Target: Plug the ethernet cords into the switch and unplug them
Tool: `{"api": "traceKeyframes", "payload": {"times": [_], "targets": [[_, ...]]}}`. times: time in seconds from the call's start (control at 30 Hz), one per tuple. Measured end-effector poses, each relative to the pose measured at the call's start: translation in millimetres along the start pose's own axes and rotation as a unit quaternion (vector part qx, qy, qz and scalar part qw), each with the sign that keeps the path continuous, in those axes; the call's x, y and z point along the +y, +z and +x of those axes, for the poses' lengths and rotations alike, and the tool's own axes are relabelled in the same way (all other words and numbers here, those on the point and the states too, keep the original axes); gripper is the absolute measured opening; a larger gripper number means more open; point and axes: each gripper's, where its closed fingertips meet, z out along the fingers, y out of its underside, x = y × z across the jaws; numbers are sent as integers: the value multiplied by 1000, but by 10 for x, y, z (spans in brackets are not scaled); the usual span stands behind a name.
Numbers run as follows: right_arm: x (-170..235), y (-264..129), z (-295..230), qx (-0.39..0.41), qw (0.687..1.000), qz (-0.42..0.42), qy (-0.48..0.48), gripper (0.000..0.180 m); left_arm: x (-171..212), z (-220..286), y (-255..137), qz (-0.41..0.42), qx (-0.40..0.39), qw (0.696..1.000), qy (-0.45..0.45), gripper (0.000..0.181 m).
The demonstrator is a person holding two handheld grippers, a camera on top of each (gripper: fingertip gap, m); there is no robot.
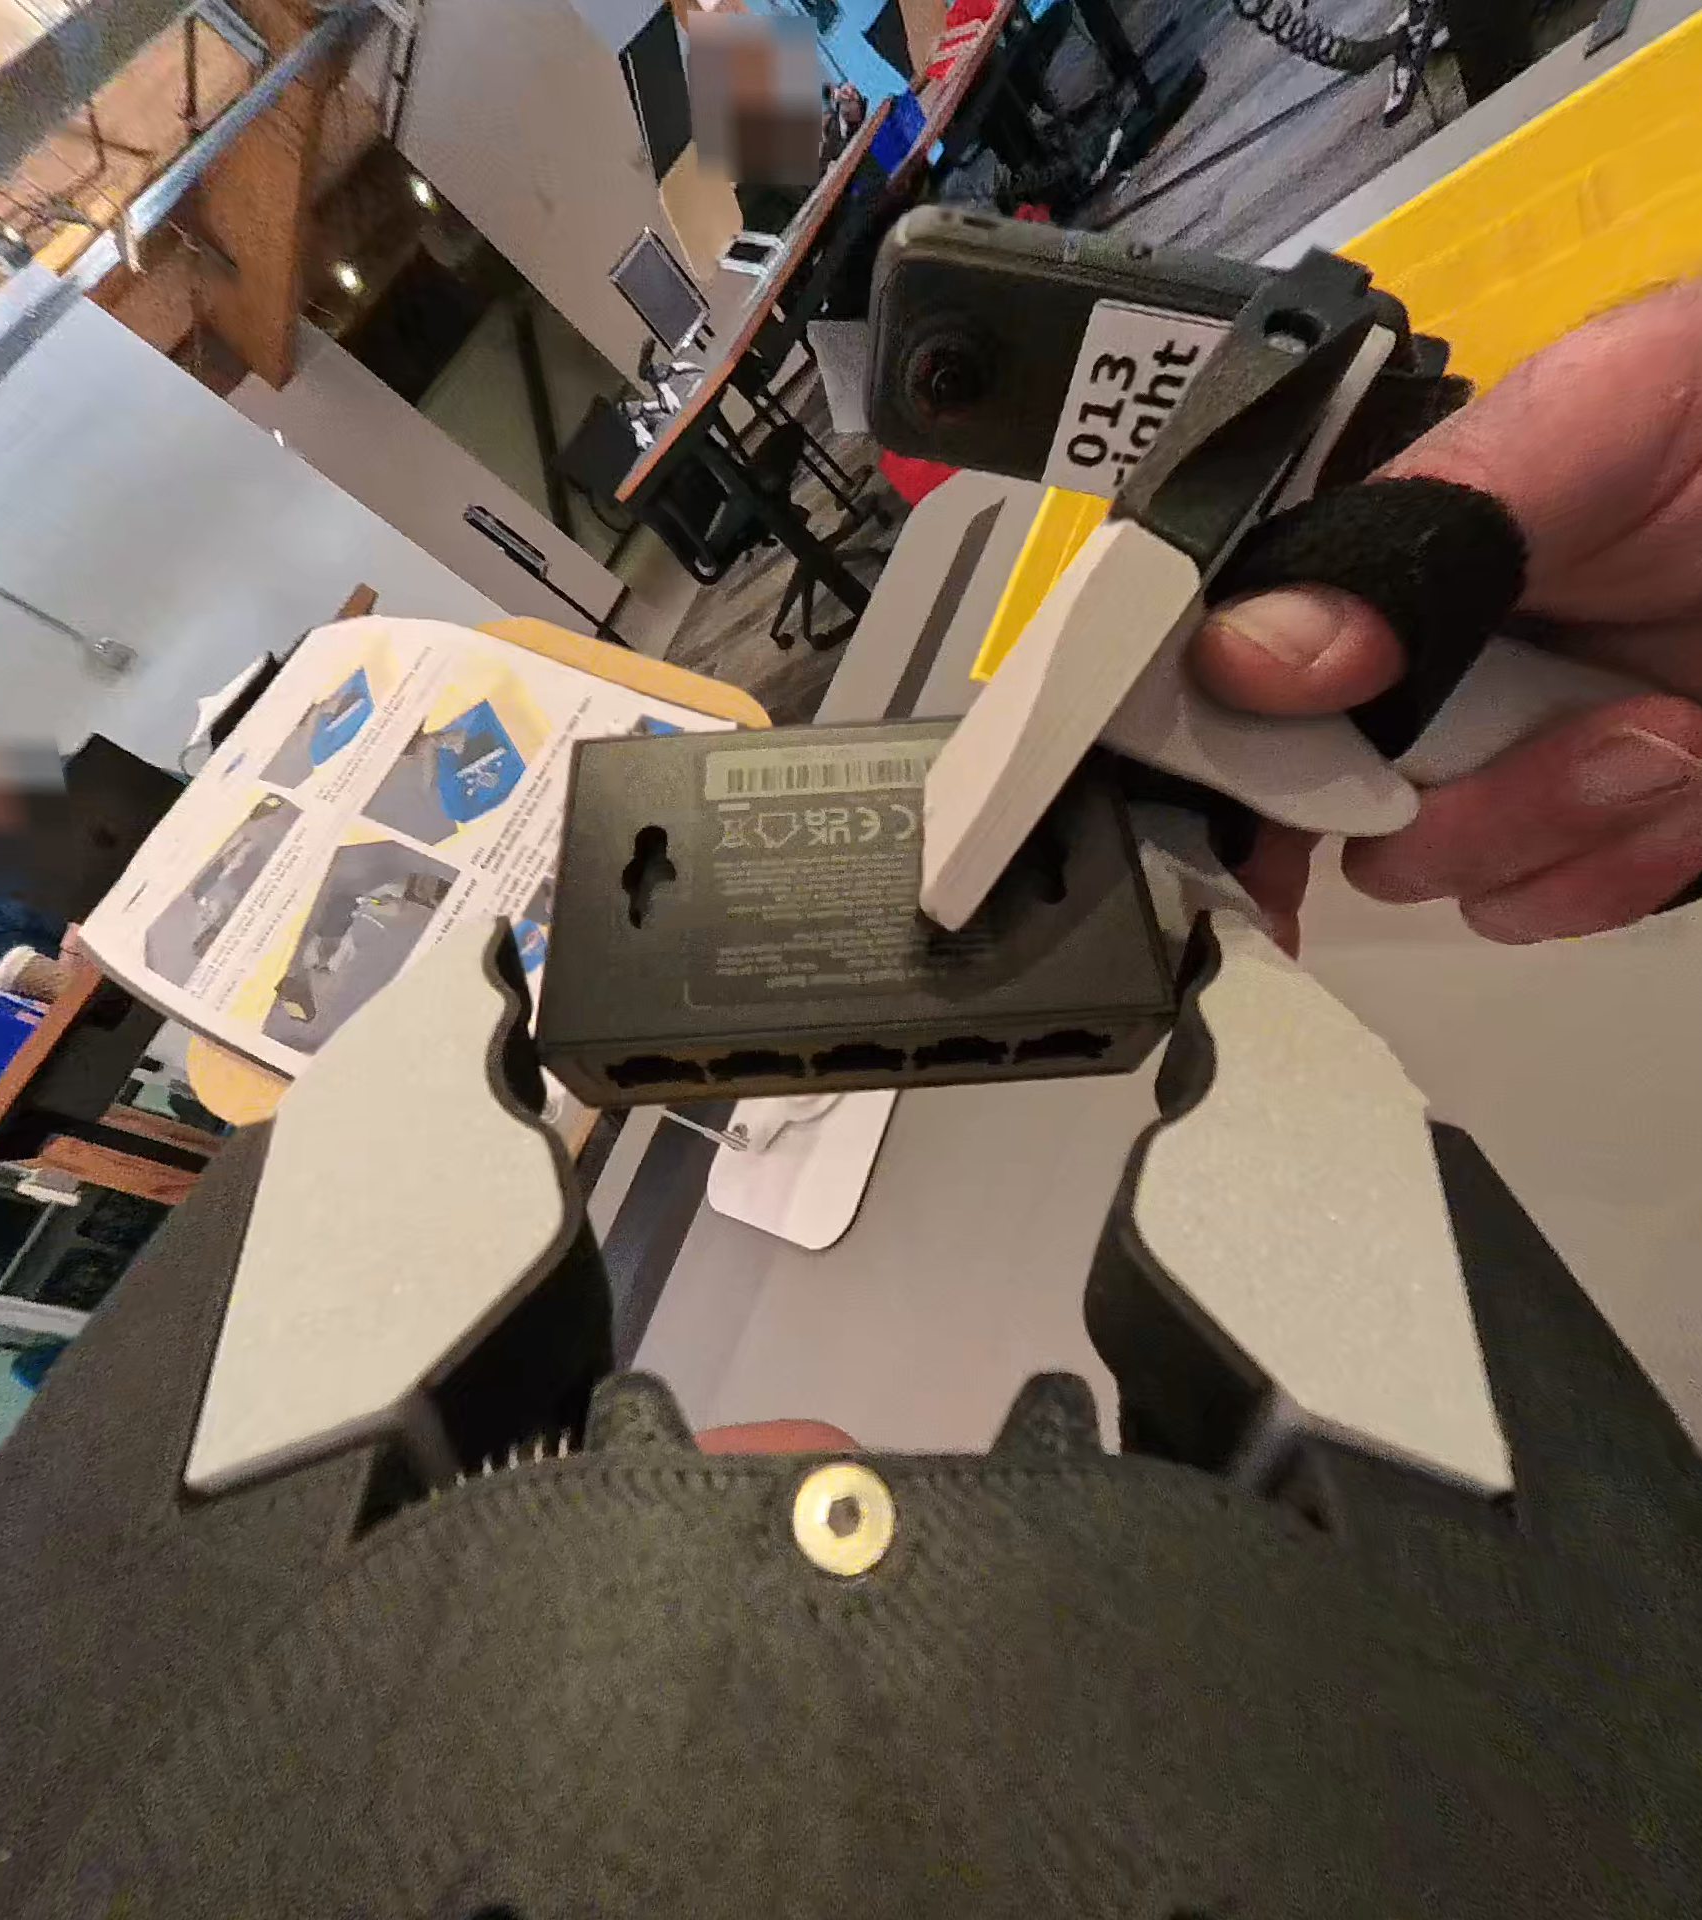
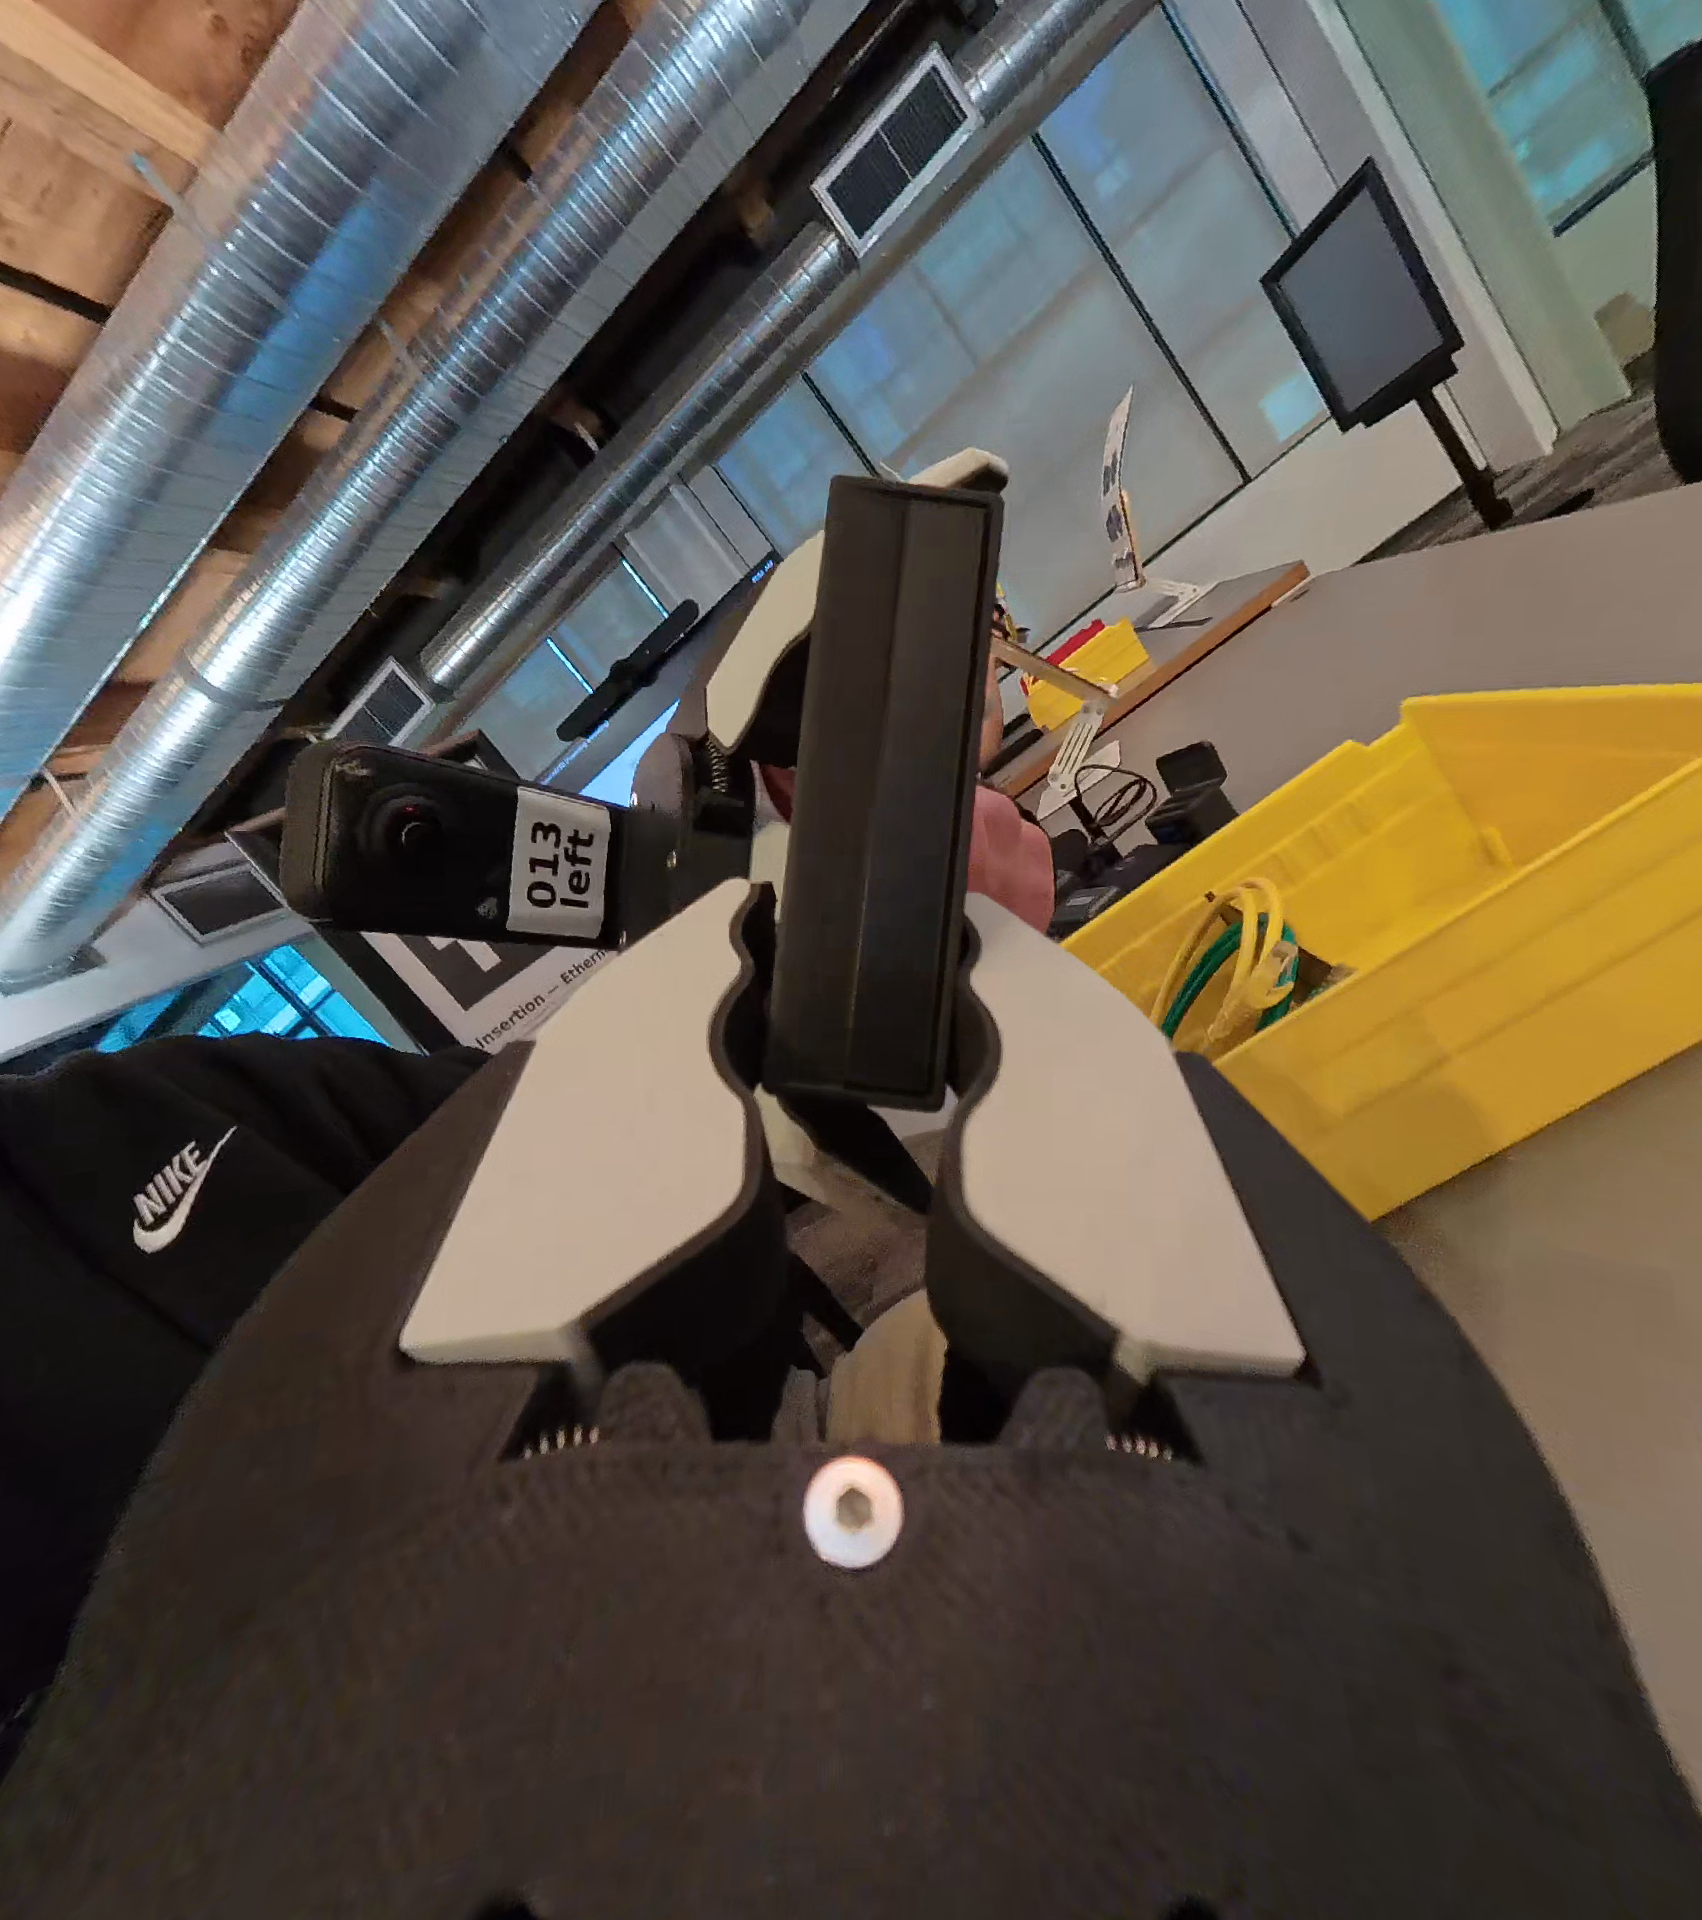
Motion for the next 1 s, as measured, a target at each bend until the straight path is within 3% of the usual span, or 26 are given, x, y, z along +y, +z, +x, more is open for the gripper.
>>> {"api": "traceKeyframes", "payload": {"times": [0.1,0.27,0.4,0.53,0.63,0.67,0.73,0.83,0.87,1.0], "targets": [[53,38,-11,-9,1000,-12,4,30,6,17,-54,5,10,1000,-6,115],[-12,8,-56,-7,999,-16,-42,55,-52,111,-166,30,71,995,-69,114],[24,-61,-49,42,981,-78,-172,87,-138,105,-270,74,134,973,-170,113],[56,-120,-17,112,923,-127,-345,92,-201,170,-340,96,196,950,-224,113],[54,-162,-33,147,862,-156,-459,92,-229,229,-361,100,241,927,-269,113],[64,-181,-20,167,827,-173,-508,87,-239,228,-364,106,250,918,-288,113],[93,-203,16,207,737,-213,-607,84,-264,311,-392,106,301,890,-324,113],[74,-215,99,274,590,-266,-711,80,-235,364,-348,92,312,880,-346,113],[83,-189,91,282,557,-273,-732,76,-243,377,-332,91,313,877,-353,113],[133,-101,168,314,477,-303,-763,61,-281,480,-273,79,317,869,-372,112]]}}
